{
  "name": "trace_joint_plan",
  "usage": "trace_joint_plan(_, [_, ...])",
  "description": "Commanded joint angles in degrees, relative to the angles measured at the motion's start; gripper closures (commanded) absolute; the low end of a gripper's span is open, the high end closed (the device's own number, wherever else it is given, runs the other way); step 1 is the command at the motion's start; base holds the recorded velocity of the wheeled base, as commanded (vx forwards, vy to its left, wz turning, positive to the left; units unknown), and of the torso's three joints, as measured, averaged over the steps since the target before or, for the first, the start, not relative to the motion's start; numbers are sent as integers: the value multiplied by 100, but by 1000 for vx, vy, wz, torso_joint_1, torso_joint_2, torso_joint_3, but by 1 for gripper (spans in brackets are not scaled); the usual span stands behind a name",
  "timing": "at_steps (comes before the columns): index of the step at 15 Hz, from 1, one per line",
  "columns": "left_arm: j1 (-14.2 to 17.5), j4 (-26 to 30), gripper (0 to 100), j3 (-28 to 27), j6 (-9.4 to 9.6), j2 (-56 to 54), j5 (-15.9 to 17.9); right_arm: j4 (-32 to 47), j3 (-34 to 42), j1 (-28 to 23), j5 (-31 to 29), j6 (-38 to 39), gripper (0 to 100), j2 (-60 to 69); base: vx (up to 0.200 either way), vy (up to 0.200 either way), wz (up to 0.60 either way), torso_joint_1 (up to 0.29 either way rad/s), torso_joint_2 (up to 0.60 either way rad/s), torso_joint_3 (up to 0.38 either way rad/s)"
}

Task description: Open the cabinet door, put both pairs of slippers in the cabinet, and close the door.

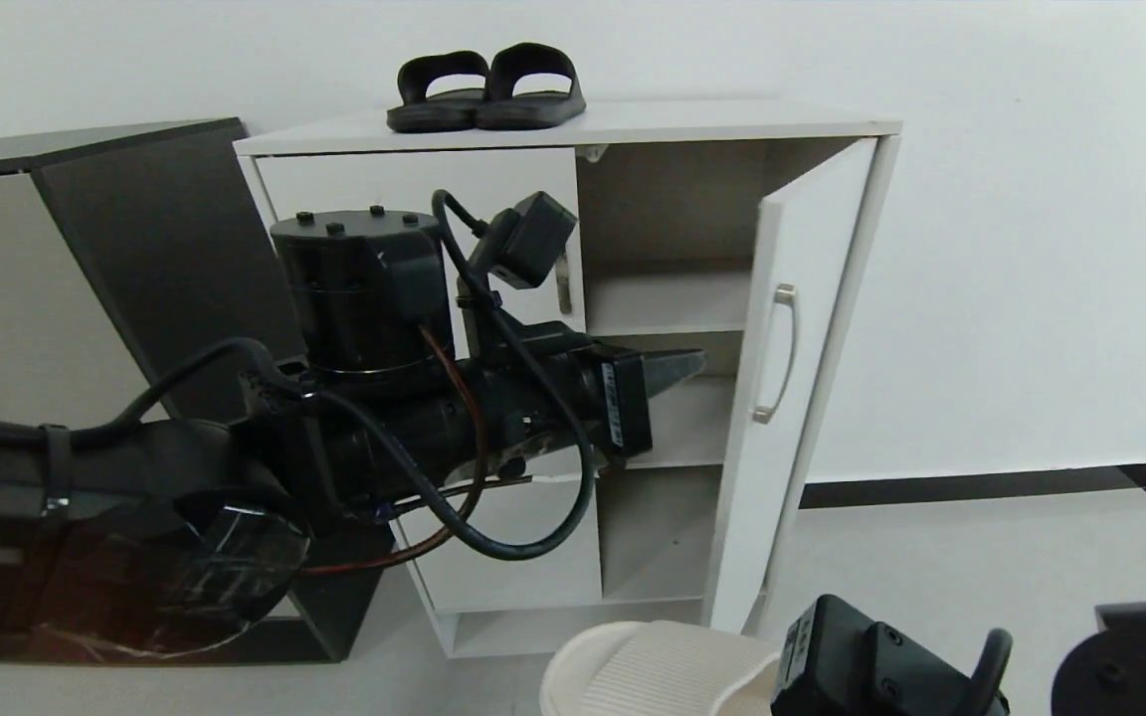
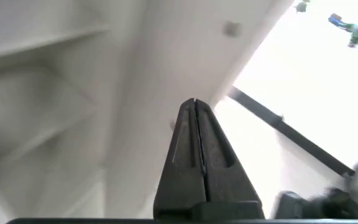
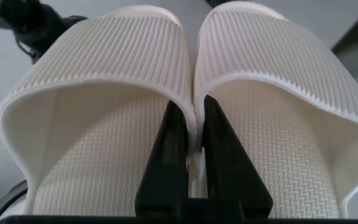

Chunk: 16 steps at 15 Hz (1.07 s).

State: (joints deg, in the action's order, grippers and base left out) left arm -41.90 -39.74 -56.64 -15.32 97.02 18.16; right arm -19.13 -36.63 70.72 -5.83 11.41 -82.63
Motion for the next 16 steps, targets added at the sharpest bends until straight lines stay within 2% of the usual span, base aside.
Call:
trace_joint_plan(1, [-117, -60, 100, -111, 29, 9, -50, -47, -134, 21, -279, 81, 100, -148, -200, 0, 0, -7, 7, 2])
trace_joint_plan(2, [33, -139, 100, -172, 21, -17, -103, -74, -239, -14, -454, 221, 100, -263, 0, 0, 0, 0, 0, 0])
trace_joint_plan(3, [560, -236, 100, -163, 100, -202, -357, -118, -582, -216, -929, 678, 100, -641, 0, 0, 0, 0, 0, 0])
trace_joint_plan(5, [964, -174, 100, 153, 170, -799, -1210, -188, -1065, -726, -1597, 933, 100, -1396, 0, 0, 0, 0, 0, 0])
trace_joint_plan(6, [1017, -148, 100, 355, 223, -1098, -1605, -381, -1171, -902, -1843, 916, 100, -1686, 0, 0, 0, 0, 0, 0])
trace_joint_plan(7, [1202, 1, 100, 874, 381, -1704, -2388, -917, -1364, -1236, -2247, 810, 100, -2135, 0, 0, 0, 0, 0, 0])
trace_joint_plan(8, [1307, 177, 100, 1348, 610, -2188, -2950, -1216, -1575, -1473, -2458, 608, 100, -2381, 0, 0, 0, 0, 0, 0])
trace_joint_plan(9, [1404, 309, 100, 1717, 741, -2557, -3311, -1295, -1680, -1675, -2652, 494, 100, -2513, 0, 0, 0, 0, 0, 0])
trace_joint_plan(10, [1457, 415, 100, 2306, 882, -3216, -3706, -1313, -1733, -1895, -2942, 423, 100, -2636, 0, 0, 0, 0, 0, 0])
trace_joint_plan(11, [1465, 502, 100, 2728, 917, -3752, -3970, -1313, -1698, -2036, -3021, 397, 100, -2662, 0, 0, 0, 0, 0, 0])
trace_joint_plan(12, [1474, 678, 100, 3141, 926, -4341, -4409, -1313, -1637, -2150, -3038, 309, 100, -2592, 0, 0, 0, 0, 0, 0])
trace_joint_plan(13, [1465, 1003, 100, 3528, 1040, -4992, -4919, -1304, -1601, -2229, -3179, 239, 100, -2486, 0, 0, 0, 0, 0, 0])
trace_joint_plan(14, [1474, 1355, 100, 3809, 1242, -5668, -5235, -1295, -1566, -2273, -3284, 221, 100, -2442, 0, 0, 0, 0, 0, 0])
trace_joint_plan(15, [1580, 1856, 100, 3888, 1339, -6327, -5490, -1295, -1522, -2308, -3355, 212, 100, -2390, 0, 0, 0, 0, 0, 0])
trace_joint_plan(16, [2089, 2445, 100, 3862, 1357, -6846, -5578, -1278, -1461, -2361, -3372, 186, 100, -2337, 0, 0, 0, 0, 0, 0])
